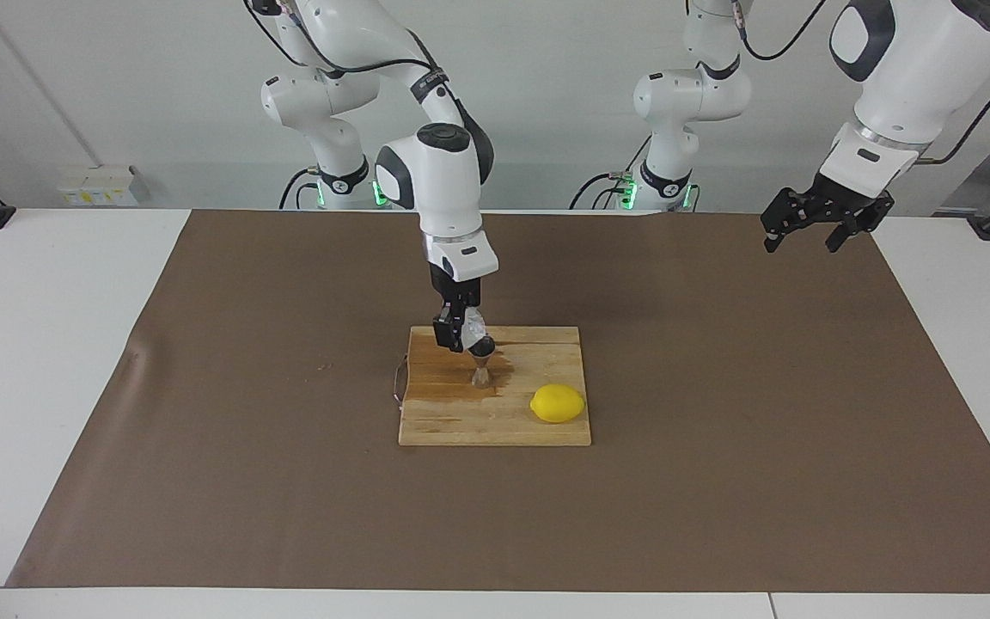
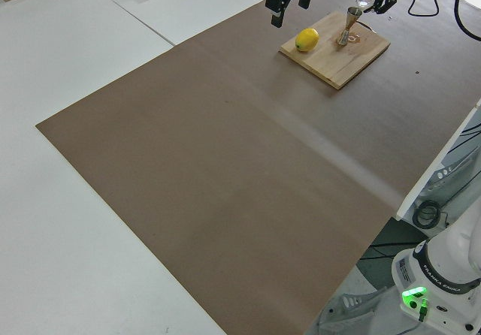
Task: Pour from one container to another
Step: 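Tilt the white cup with the right gripper to pour into the metal cup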
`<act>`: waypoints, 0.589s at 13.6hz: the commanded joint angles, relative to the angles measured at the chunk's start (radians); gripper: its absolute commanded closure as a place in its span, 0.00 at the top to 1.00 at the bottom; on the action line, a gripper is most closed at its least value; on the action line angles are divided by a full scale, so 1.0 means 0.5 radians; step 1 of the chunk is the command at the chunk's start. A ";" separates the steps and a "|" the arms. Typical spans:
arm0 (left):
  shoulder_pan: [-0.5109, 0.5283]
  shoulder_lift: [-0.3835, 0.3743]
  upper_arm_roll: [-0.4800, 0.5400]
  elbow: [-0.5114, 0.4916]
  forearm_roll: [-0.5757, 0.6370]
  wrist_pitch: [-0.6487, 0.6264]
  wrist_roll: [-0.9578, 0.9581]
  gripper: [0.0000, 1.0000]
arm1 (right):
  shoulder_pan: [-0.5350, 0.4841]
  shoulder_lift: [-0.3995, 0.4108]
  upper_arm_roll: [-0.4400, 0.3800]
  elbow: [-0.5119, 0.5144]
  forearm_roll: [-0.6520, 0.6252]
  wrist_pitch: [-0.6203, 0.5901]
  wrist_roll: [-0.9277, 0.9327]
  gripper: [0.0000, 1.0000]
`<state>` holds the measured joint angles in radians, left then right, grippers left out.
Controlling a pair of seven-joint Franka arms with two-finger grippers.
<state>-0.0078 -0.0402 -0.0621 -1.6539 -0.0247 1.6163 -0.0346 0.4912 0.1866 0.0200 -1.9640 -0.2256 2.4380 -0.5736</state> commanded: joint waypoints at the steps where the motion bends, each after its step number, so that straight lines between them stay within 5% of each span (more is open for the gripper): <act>1: 0.019 -0.024 -0.008 -0.021 0.013 -0.017 0.020 1.00 | -0.007 0.010 0.003 0.010 -0.080 0.017 0.067 0.04; 8: 0.019 -0.024 -0.008 -0.021 0.013 -0.014 0.020 1.00 | -0.031 0.013 0.012 0.004 -0.043 0.023 0.073 0.04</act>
<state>-0.0078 -0.0402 -0.0621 -1.6539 -0.0247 1.6162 -0.0346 0.4901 0.1881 0.0185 -1.9640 -0.2272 2.4380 -0.5711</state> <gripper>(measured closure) 0.000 0.542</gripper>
